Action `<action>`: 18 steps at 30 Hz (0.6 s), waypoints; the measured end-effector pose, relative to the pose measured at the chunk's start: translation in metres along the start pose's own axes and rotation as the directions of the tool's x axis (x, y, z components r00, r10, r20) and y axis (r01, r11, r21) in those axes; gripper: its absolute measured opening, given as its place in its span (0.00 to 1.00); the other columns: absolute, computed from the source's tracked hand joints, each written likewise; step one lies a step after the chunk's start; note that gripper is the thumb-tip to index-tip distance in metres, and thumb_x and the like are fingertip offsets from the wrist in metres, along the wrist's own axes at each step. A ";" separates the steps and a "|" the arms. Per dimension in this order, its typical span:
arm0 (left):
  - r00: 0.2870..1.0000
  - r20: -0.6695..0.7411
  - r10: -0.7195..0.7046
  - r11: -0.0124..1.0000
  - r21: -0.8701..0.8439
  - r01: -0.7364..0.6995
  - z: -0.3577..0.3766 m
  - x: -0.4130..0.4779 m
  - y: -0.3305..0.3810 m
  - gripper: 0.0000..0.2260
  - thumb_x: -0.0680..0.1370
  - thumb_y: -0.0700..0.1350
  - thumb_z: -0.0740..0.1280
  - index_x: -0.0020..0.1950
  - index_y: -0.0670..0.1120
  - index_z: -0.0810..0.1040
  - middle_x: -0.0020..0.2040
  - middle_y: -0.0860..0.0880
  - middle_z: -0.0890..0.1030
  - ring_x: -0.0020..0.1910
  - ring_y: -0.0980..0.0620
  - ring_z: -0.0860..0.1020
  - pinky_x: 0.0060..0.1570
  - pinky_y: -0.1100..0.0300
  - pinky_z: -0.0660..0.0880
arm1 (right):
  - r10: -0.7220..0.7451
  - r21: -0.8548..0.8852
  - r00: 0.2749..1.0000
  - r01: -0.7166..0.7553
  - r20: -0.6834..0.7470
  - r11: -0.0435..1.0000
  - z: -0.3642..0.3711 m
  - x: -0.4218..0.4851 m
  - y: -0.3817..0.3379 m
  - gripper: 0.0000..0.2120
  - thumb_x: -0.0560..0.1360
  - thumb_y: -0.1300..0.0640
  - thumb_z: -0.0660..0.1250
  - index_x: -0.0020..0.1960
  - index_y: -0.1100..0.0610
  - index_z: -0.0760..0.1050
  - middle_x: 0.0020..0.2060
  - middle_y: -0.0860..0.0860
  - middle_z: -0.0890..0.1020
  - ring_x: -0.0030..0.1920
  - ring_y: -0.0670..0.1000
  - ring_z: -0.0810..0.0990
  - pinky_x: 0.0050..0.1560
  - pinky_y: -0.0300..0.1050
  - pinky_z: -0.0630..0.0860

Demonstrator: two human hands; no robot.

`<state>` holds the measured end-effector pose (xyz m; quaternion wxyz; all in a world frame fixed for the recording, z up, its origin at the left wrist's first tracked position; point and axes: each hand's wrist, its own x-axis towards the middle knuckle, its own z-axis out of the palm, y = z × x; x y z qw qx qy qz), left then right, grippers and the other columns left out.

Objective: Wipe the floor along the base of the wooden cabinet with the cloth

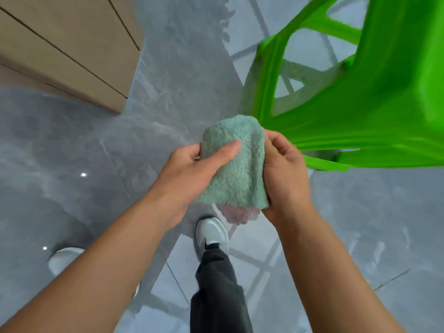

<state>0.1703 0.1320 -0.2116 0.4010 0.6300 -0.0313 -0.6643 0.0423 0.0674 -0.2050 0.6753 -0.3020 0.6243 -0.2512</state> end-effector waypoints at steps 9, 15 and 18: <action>0.954 0.113 0.279 0.959 -0.077 -0.272 0.141 -0.027 0.091 0.14 0.70 0.41 0.77 0.53 0.51 0.83 0.47 0.49 0.88 0.44 0.48 0.87 0.33 0.51 0.81 | -0.137 -0.072 0.987 0.144 0.088 0.987 -0.098 -0.014 -0.159 0.16 0.68 0.57 0.75 0.56 0.56 0.81 0.52 0.60 0.85 0.54 0.62 0.83 0.59 0.64 0.78; 0.922 0.083 0.378 0.925 -0.069 -0.374 0.201 -0.036 0.118 0.17 0.76 0.38 0.72 0.62 0.51 0.77 0.48 0.49 0.87 0.42 0.52 0.86 0.32 0.54 0.82 | -0.377 -0.281 0.920 0.335 -0.106 0.899 -0.129 -0.002 -0.201 0.20 0.67 0.61 0.74 0.59 0.53 0.77 0.51 0.56 0.84 0.46 0.53 0.84 0.52 0.58 0.81; 0.964 0.011 0.267 0.963 0.028 -0.267 0.213 -0.037 0.117 0.33 0.75 0.36 0.72 0.76 0.55 0.64 0.52 0.49 0.80 0.44 0.51 0.84 0.38 0.54 0.84 | -0.475 -0.595 0.859 0.285 -0.189 0.752 -0.142 -0.001 -0.194 0.26 0.72 0.61 0.72 0.69 0.55 0.71 0.60 0.55 0.81 0.54 0.53 0.81 0.57 0.57 0.78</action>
